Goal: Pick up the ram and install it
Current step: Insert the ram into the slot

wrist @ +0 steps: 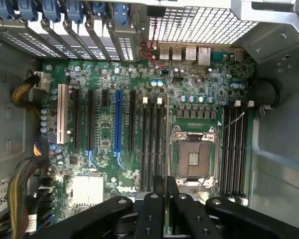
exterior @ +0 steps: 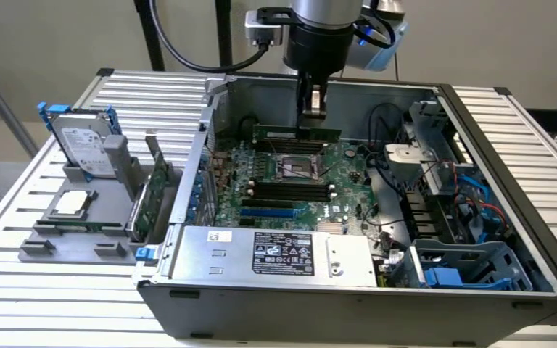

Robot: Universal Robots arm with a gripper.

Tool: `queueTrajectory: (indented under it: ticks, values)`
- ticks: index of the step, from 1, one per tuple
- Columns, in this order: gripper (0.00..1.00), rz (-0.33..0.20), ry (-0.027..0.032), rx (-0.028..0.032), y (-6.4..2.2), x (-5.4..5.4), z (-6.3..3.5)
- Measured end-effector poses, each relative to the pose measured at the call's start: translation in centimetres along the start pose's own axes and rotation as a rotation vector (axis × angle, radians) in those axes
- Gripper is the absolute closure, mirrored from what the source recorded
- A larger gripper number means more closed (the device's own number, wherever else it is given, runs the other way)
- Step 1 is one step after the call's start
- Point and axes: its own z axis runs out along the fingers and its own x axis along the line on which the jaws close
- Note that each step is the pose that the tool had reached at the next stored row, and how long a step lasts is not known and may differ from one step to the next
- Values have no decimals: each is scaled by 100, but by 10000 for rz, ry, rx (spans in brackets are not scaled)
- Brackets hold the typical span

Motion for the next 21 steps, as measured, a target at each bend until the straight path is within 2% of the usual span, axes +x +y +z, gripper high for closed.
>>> queueTrajectory:
  ticks: [15, 21]
  values:
    - [100, -2, 1, 0, -1, 0, 0]
    - [100, -3, 1, 4, 1, 4, 94]
